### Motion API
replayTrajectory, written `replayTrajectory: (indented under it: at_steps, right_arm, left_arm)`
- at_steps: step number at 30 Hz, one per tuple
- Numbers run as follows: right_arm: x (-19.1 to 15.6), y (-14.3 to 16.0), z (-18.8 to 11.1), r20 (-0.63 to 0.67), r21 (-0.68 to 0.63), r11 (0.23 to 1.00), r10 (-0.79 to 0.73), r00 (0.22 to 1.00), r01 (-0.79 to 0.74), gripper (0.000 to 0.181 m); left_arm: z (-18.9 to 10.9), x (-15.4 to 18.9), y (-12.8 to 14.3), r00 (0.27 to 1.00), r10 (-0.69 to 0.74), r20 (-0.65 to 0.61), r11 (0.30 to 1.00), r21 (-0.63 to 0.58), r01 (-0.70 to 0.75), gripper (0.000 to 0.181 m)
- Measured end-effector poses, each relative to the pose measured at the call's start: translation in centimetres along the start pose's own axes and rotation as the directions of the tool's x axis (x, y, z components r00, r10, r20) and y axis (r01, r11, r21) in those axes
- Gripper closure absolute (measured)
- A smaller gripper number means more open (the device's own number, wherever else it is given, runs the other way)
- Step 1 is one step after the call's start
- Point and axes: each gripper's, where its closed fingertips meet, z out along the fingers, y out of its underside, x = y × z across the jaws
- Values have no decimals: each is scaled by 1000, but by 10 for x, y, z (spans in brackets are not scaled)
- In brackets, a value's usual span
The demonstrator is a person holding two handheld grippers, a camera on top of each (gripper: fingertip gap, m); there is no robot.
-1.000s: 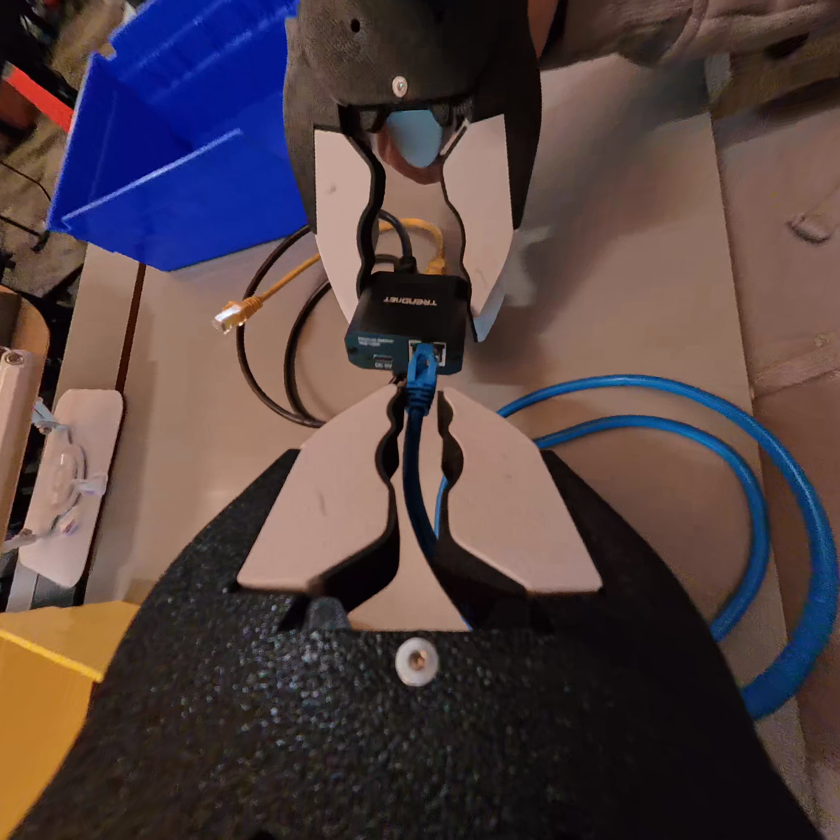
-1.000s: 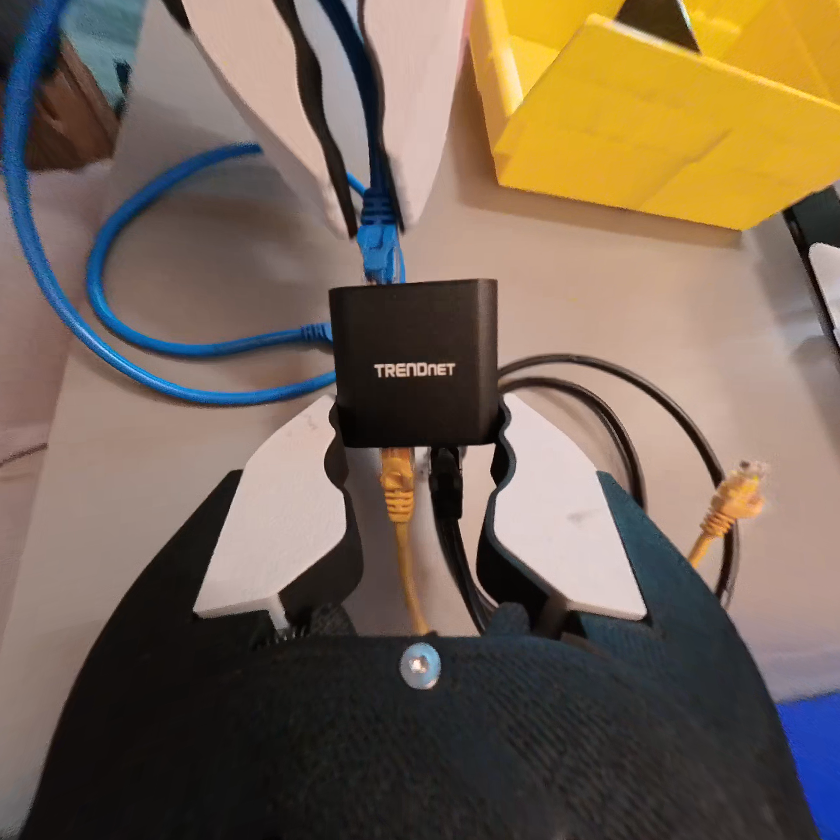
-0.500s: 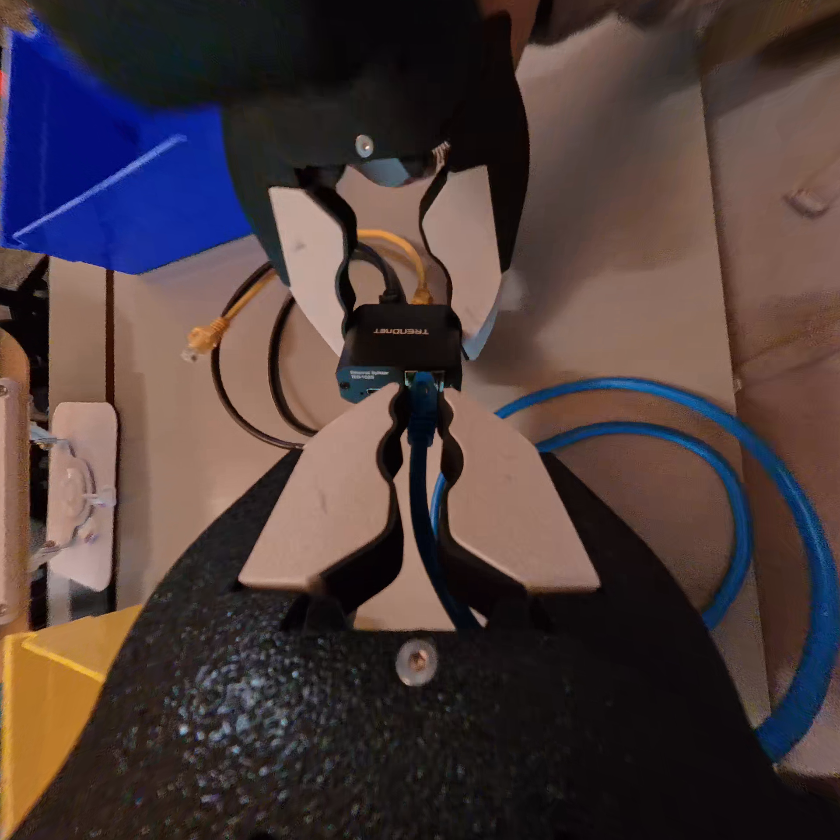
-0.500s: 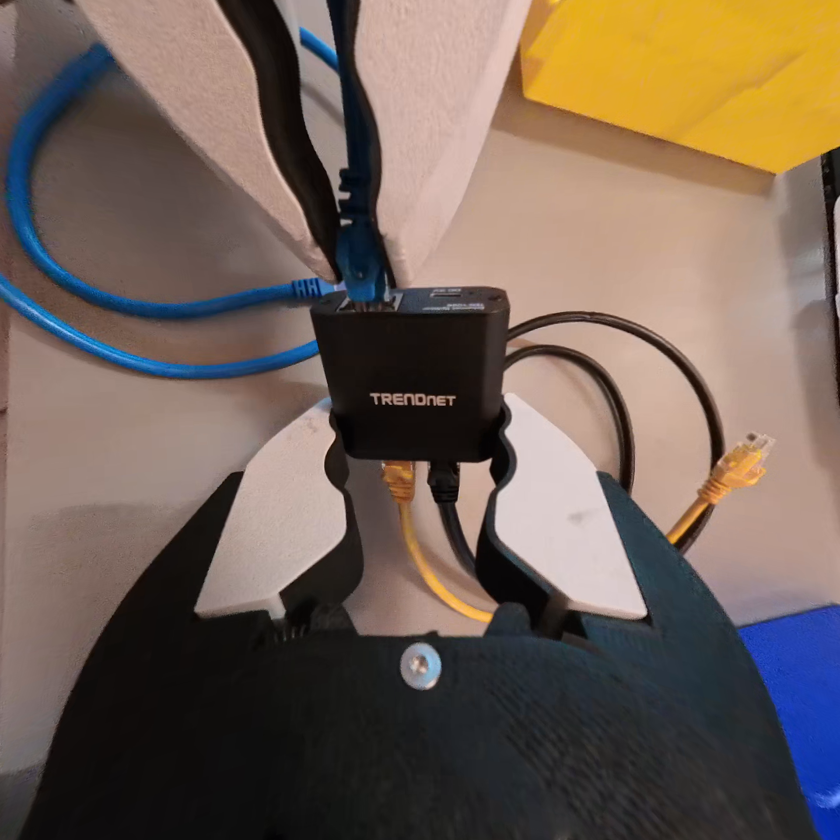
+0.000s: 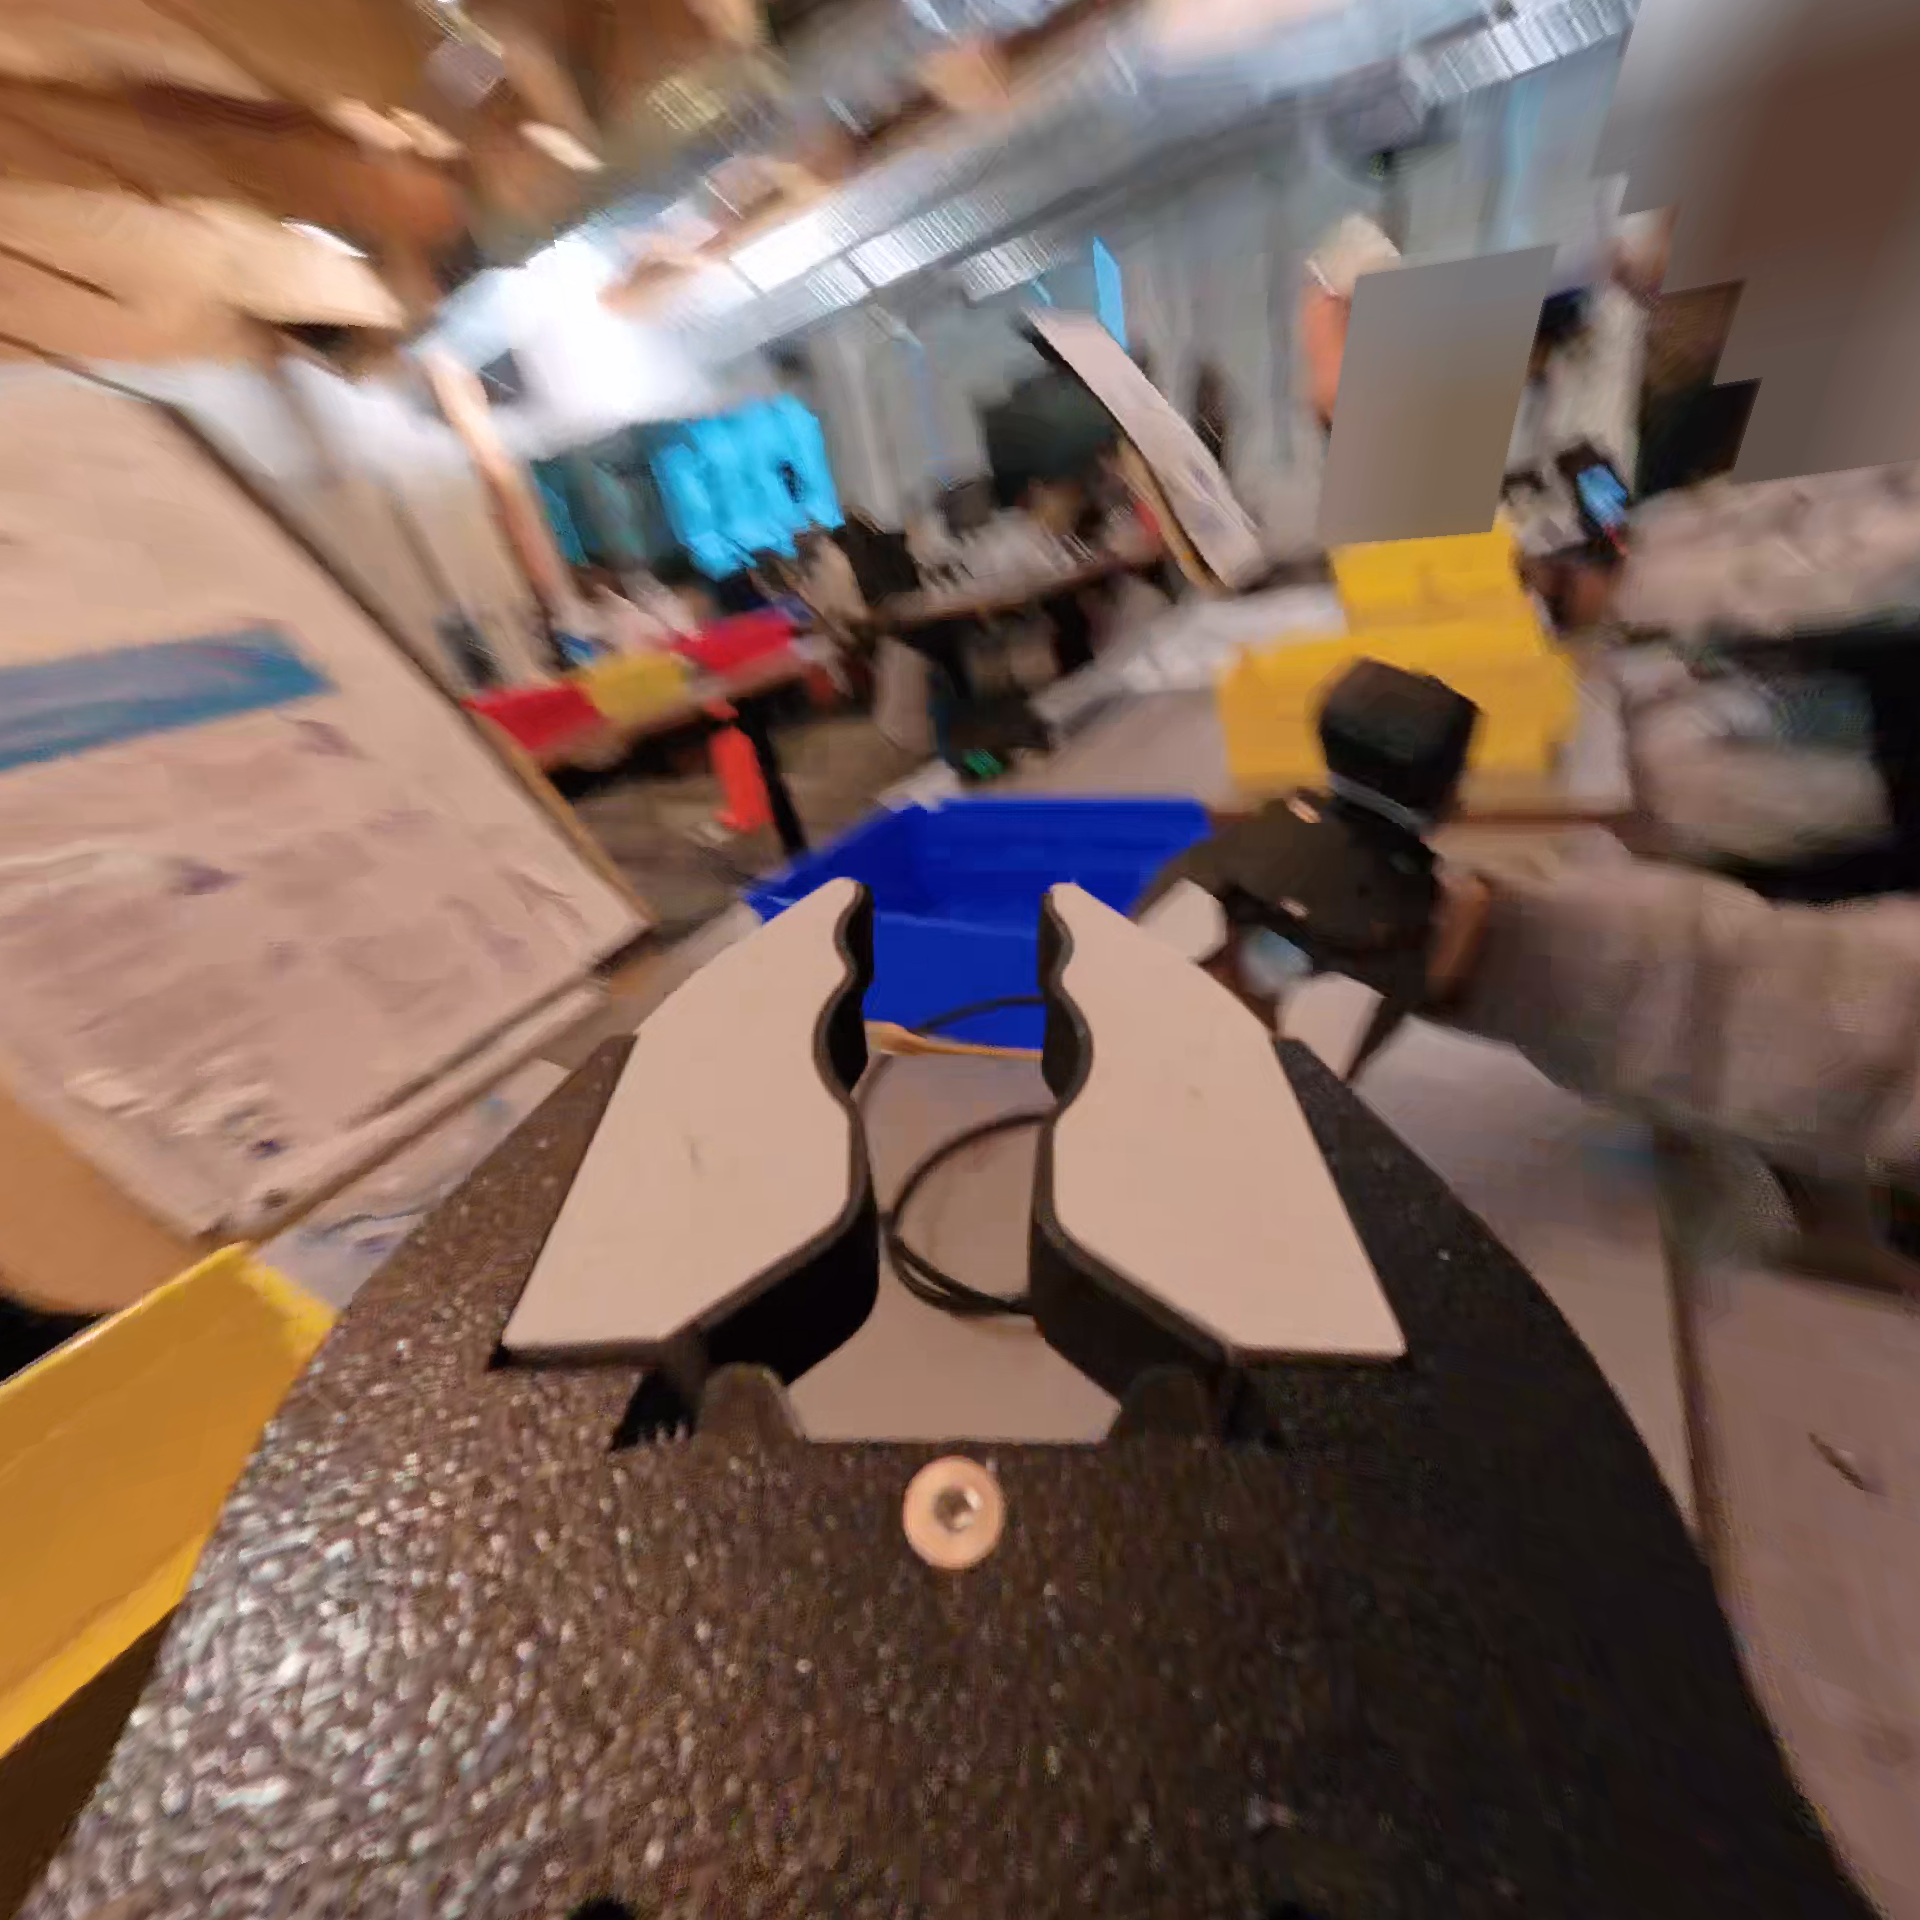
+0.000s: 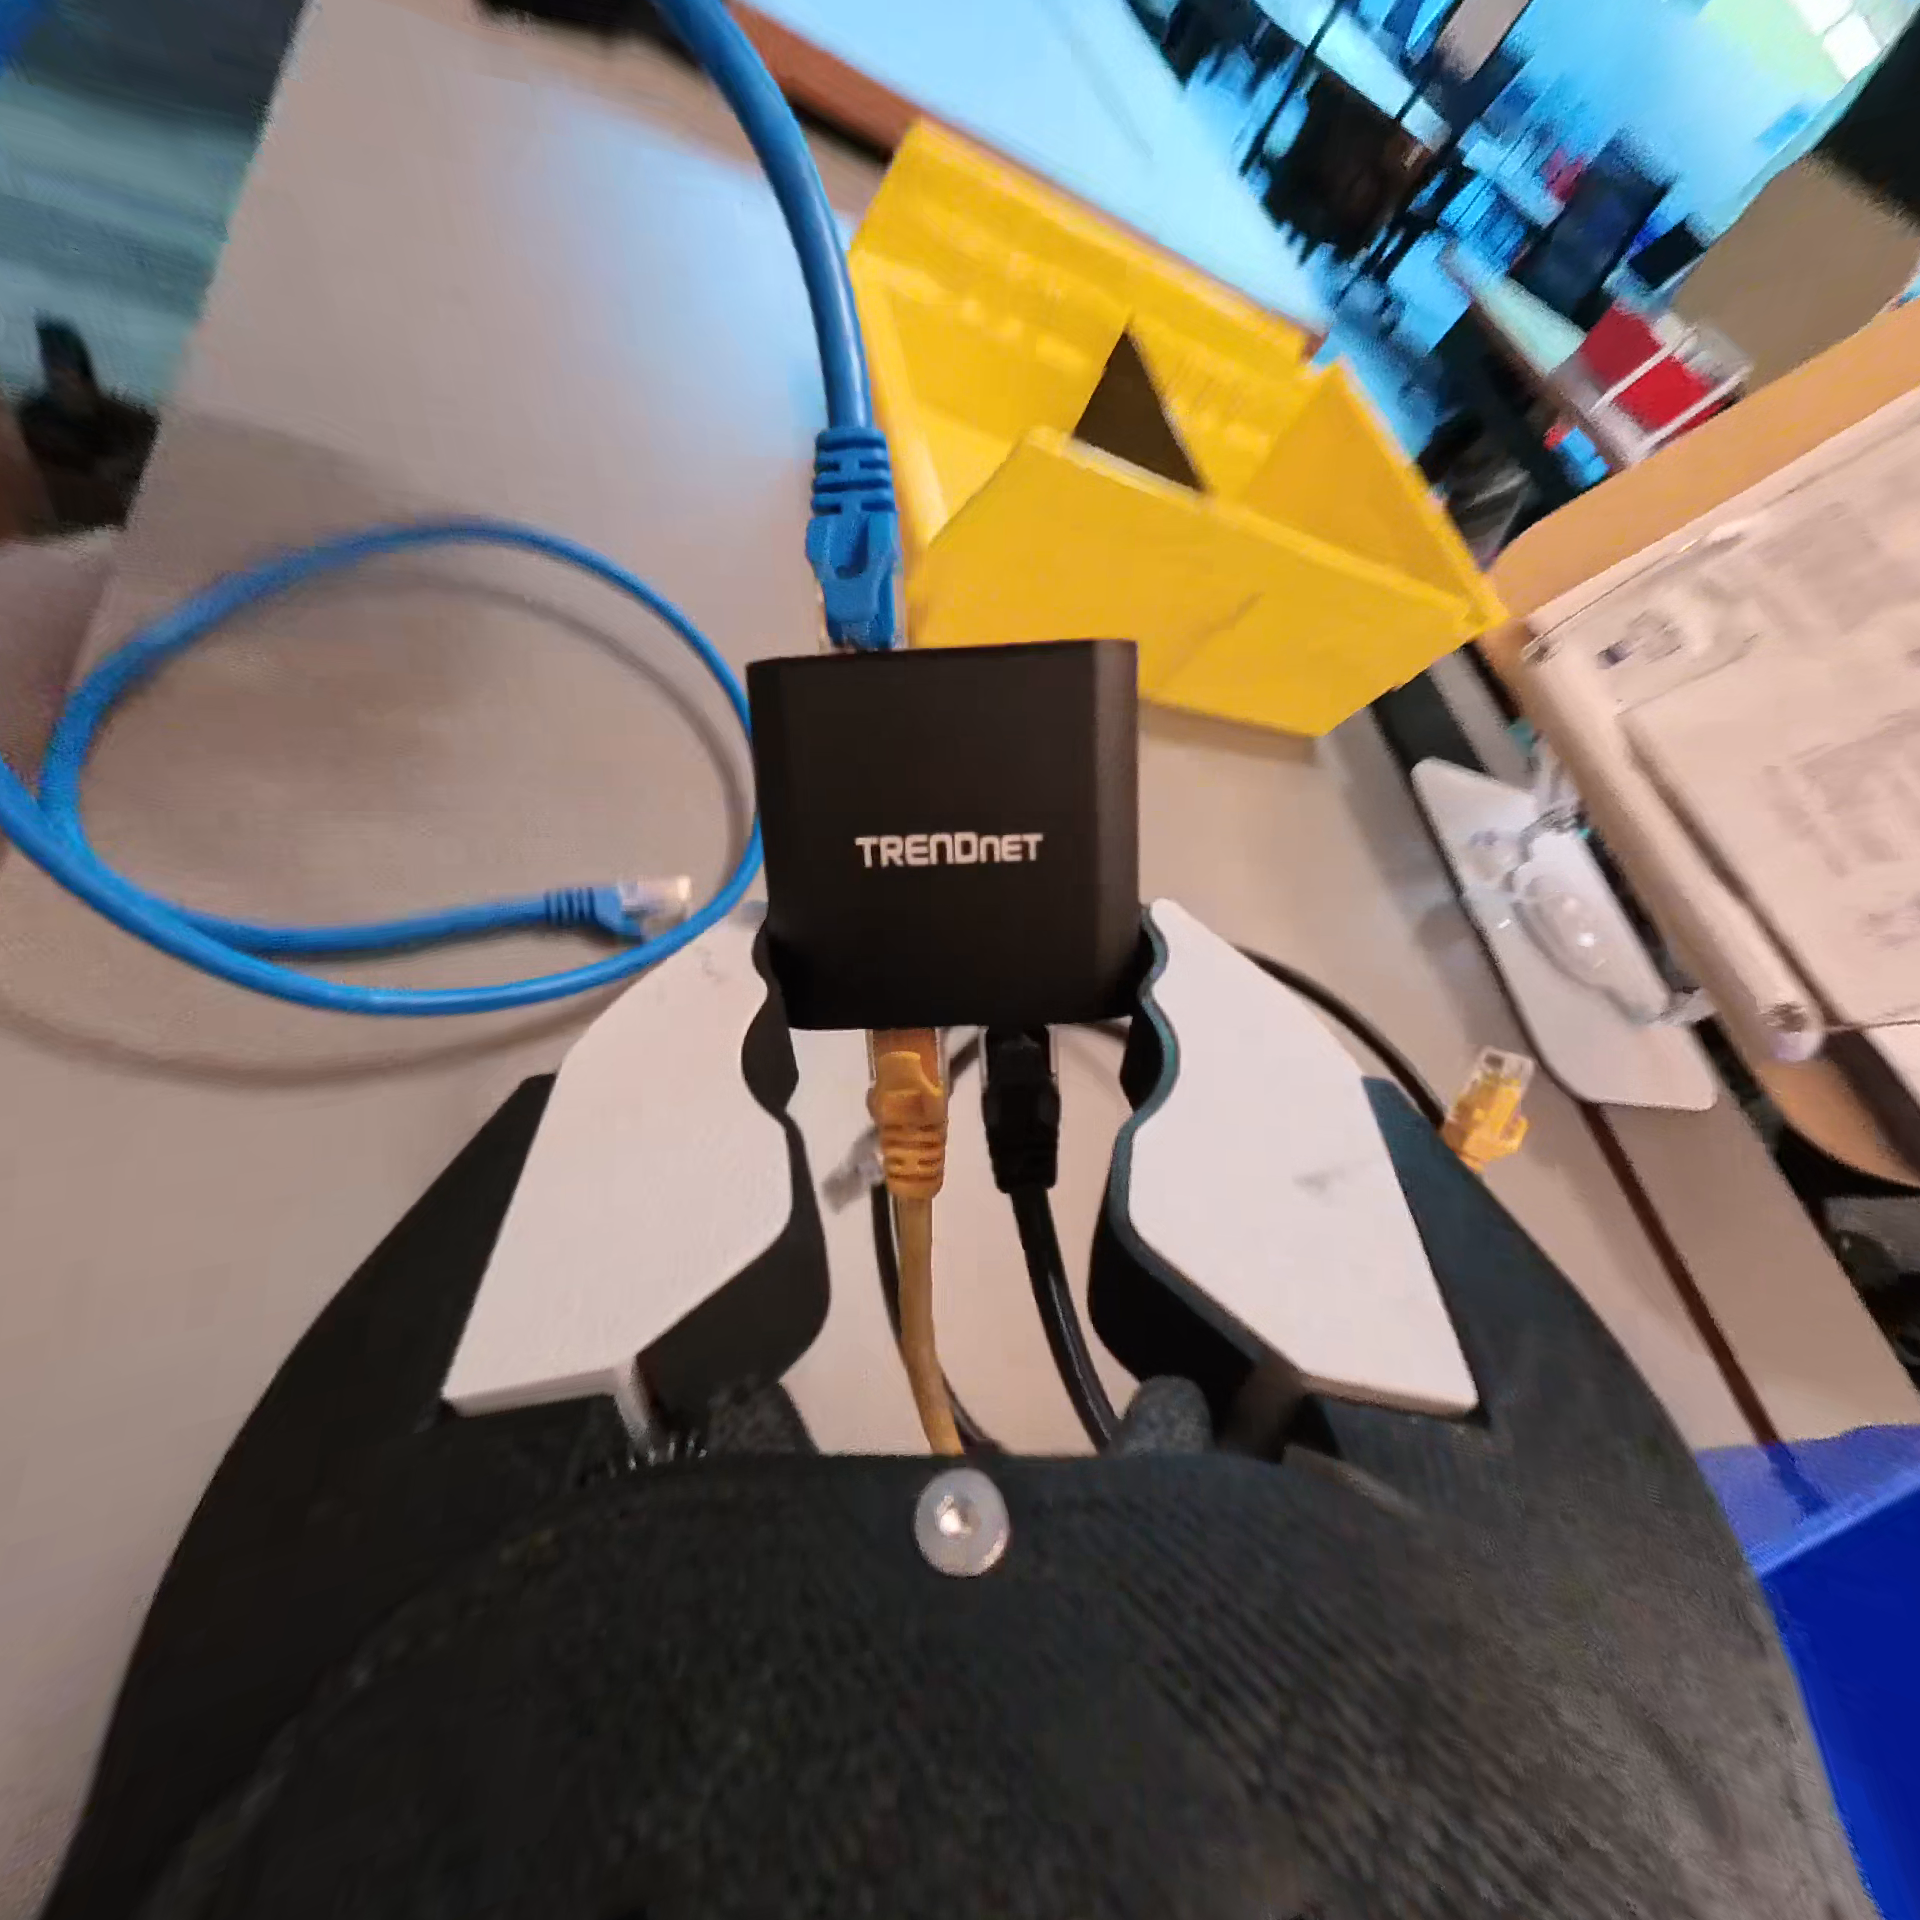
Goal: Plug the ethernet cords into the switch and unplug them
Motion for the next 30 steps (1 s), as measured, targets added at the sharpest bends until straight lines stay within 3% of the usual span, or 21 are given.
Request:
replayTrajectory:
  at_steps: [1,4,7,9,14,19,22,27,30]
  right_arm:
    - [5,-11,-4,-28,49,999,9,1000,-8,119]
    - [19,-44,-20,-92,189,982,31,995,-13,119]
    - [41,-78,-43,-124,298,955,44,991,-5,119]
    - [67,-95,-64,-162,350,937,67,985,-7,119]
    - [143,-107,-127,-231,476,877,193,954,-62,119]
    - [218,-95,-190,-216,676,720,397,892,-156,119]
    - [250,-80,-210,-257,665,728,434,864,-167,119]
    - [271,-92,-250,-150,789,581,496,855,-199,120]
    - [274,-111,-259,-129,803,555,519,845,-218,120]
  left_arm:
    - [-15,-15,-3,997,-10,77,999,45,7,152]
    - [-48,-42,41,975,-16,223,999,-31,24,153]
    - [-66,-43,102,966,-50,254,984,-154,91,152]
    - [-73,-44,119,957,-52,286,982,-162,102,153]
    - [-78,-44,139,953,-72,293,977,-171,127,153]
    - [-78,-42,153,953,-119,279,974,-152,166,153]
    - [-78,-43,152,950,-134,283,976,-130,176,154]
    - [-78,-42,150,954,-128,272,979,-118,165,156]
    - [-76,-40,151,958,-119,262,978,-133,158,156]
